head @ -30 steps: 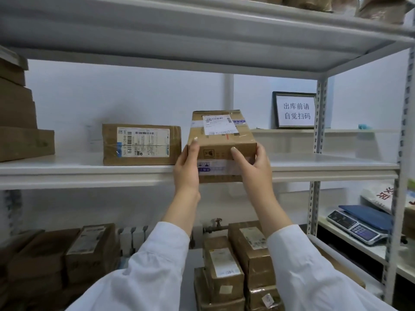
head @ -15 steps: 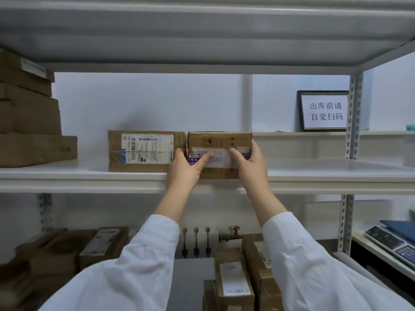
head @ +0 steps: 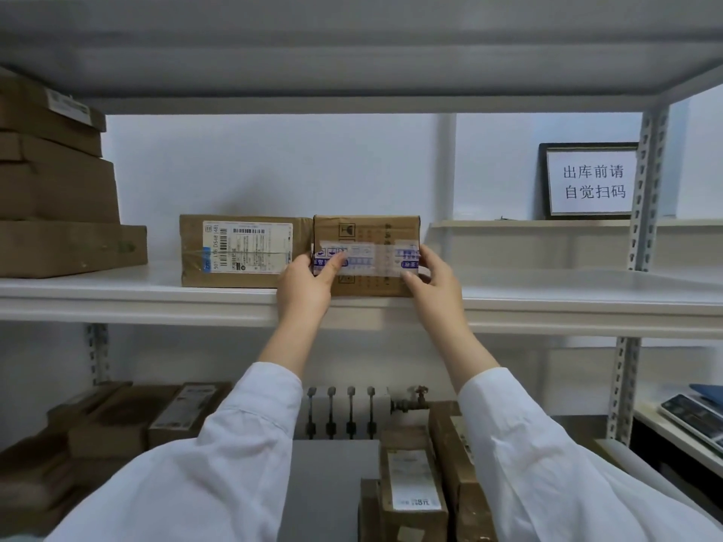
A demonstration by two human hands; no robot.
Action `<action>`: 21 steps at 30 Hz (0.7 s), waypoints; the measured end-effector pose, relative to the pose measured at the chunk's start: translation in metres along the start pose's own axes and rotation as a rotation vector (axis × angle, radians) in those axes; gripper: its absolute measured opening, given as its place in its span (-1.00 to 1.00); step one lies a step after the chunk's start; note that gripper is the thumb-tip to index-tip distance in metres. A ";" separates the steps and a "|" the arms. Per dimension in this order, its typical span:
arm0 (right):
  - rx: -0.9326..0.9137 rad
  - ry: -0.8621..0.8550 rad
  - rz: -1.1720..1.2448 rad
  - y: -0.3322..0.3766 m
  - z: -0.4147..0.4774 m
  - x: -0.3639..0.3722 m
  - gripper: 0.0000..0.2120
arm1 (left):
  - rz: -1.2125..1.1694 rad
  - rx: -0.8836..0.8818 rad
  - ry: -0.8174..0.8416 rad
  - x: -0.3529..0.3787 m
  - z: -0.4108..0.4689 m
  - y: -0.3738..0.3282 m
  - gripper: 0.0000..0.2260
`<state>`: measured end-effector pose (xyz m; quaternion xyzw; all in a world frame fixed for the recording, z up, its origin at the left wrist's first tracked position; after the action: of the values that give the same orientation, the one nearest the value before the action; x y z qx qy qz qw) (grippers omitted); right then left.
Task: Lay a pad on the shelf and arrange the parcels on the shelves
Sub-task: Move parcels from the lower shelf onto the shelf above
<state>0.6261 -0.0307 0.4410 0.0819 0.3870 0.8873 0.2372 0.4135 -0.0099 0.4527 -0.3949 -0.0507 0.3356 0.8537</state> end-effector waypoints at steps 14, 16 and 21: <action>0.080 0.017 -0.154 -0.022 -0.005 0.013 -0.32 | -0.034 -0.013 0.018 0.001 0.001 0.008 -0.72; 0.069 0.029 -0.157 -0.021 -0.006 0.015 -0.32 | -0.026 -0.012 0.028 0.002 0.001 0.009 -0.71; -0.009 0.014 -0.111 -0.011 -0.012 0.012 -0.45 | -0.040 -0.022 0.026 0.001 -0.002 0.011 -0.48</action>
<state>0.6158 -0.0259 0.4246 0.0527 0.3887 0.8750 0.2838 0.4087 -0.0056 0.4433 -0.4075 -0.0511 0.3125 0.8565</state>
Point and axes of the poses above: each hand's wrist, its own z-axis towards the middle knuckle, its own x-axis out of the palm, y = z × x, the point moved 10 cm from there along z, towards the middle knuckle, and after that the axes turned 6 degrees about -y, right-handed, at the moved point
